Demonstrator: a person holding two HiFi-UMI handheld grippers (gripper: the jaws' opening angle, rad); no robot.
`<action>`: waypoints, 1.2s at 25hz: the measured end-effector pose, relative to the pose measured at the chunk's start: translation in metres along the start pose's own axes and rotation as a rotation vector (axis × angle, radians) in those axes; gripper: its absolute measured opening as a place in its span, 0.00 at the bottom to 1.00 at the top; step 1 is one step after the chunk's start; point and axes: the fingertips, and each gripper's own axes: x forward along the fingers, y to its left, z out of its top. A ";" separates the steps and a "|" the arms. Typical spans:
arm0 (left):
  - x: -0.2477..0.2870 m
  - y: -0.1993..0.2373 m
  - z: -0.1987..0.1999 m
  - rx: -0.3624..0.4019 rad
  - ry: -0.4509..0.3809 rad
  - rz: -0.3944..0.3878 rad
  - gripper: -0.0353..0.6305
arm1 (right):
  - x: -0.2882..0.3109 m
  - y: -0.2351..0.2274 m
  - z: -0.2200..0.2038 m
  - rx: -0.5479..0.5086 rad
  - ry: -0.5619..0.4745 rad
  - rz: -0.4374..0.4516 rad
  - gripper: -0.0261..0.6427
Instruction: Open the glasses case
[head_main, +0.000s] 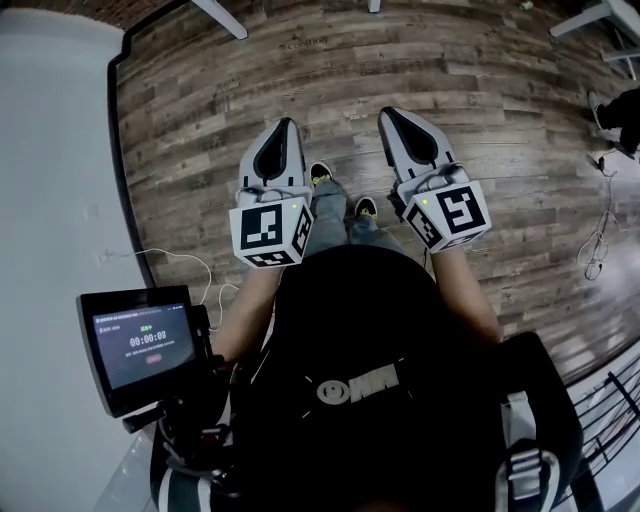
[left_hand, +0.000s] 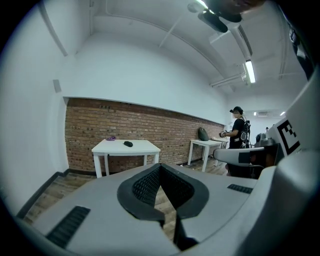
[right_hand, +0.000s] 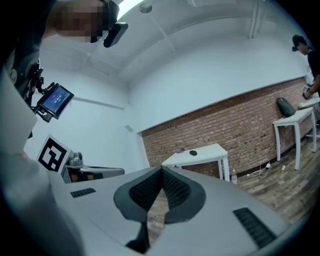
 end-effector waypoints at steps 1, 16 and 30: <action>0.012 0.010 0.005 -0.003 0.001 -0.003 0.05 | 0.014 -0.003 0.004 -0.001 0.003 -0.004 0.05; 0.080 0.094 0.036 -0.027 -0.021 -0.069 0.05 | 0.129 -0.011 0.032 -0.045 -0.022 -0.059 0.05; 0.156 0.108 0.051 -0.039 -0.003 -0.049 0.05 | 0.188 -0.061 0.042 -0.032 -0.006 -0.028 0.05</action>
